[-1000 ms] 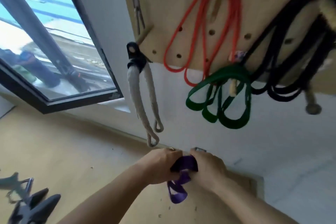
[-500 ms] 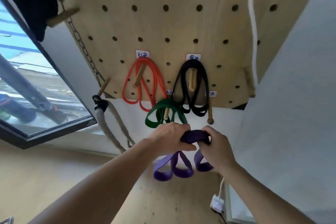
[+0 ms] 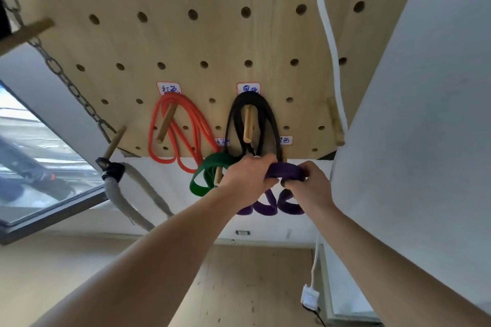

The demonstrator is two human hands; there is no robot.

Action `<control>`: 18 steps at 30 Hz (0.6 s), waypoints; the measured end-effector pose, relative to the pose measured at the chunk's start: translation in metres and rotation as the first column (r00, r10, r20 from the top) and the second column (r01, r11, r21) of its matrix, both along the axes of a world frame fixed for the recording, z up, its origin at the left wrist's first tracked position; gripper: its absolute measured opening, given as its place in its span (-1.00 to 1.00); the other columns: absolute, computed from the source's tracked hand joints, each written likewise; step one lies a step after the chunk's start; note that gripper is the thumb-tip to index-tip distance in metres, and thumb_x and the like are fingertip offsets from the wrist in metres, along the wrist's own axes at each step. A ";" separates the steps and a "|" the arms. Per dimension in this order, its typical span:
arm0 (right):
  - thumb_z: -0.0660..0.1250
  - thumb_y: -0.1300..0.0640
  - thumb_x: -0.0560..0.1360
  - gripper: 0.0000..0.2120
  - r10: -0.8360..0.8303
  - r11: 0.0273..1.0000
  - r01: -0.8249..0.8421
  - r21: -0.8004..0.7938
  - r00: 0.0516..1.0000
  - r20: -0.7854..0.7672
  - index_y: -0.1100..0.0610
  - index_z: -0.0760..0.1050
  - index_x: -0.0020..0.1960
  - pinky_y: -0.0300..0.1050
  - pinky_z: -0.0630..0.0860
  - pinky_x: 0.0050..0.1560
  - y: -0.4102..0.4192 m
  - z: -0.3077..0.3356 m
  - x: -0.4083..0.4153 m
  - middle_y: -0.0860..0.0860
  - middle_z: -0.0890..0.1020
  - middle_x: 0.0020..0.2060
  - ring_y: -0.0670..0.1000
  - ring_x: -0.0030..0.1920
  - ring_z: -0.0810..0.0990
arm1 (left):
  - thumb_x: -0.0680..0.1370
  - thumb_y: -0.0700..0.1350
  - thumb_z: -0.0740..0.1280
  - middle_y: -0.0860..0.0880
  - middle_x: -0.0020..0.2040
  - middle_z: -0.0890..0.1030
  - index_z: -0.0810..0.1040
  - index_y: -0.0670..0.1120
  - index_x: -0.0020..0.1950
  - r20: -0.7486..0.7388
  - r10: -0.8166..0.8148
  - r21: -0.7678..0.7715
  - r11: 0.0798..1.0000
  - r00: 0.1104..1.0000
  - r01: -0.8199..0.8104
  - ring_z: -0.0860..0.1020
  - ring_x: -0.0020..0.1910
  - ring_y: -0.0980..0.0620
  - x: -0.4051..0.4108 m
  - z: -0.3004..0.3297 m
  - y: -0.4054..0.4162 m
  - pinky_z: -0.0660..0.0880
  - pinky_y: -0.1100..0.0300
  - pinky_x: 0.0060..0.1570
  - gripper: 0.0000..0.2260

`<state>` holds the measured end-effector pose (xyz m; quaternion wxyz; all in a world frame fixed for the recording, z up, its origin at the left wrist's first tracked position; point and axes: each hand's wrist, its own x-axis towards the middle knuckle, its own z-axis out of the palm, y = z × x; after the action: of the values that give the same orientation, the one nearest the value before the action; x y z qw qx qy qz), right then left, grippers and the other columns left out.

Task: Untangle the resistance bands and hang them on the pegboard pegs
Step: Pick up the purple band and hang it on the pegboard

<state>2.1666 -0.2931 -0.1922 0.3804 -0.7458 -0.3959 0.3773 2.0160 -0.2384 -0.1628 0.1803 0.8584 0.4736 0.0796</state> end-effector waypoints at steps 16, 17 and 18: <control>0.24 0.30 0.53 -0.74 -0.005 0.997 0.012 0.070 0.994 -0.108 -0.01 0.49 0.08 -0.06 0.66 -0.25 0.036 -0.013 0.011 0.11 0.70 -0.30 0.02 -0.40 0.67 | 0.65 0.00 0.30 -0.08 0.26 0.49 0.35 -0.07 0.34 -0.074 0.061 0.230 0.972 0.995 -0.043 0.65 0.02 -0.15 0.021 -0.046 0.031 0.64 0.01 -0.08 -0.69; 0.24 0.32 0.53 -0.75 -0.003 0.997 0.011 0.070 0.993 -0.116 0.02 0.50 0.10 -0.17 0.64 -0.29 0.036 -0.015 0.012 0.10 0.70 -0.28 -0.08 -0.41 0.65 | 0.65 -0.02 0.30 -0.08 0.25 0.49 0.35 -0.07 0.34 -0.068 0.054 0.235 0.971 0.996 -0.037 0.65 0.01 -0.16 0.021 -0.047 0.031 0.64 -0.01 -0.09 -0.70; 0.24 0.33 0.54 -0.75 -0.002 0.997 0.010 0.075 0.994 -0.113 0.05 0.50 0.11 -0.29 0.59 -0.33 0.035 -0.017 0.013 0.07 0.69 -0.26 -0.14 -0.40 0.64 | 0.66 -0.03 0.29 -0.08 0.24 0.49 0.36 -0.07 0.33 -0.067 0.045 0.241 0.970 0.997 -0.028 0.65 -0.01 -0.16 0.021 -0.047 0.031 0.64 -0.01 -0.10 -0.72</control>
<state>2.1796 -0.2582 -0.2091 0.4310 -0.7097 -0.3854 0.4024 2.0372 -0.2077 -0.2100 0.0564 0.8673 0.4825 0.1085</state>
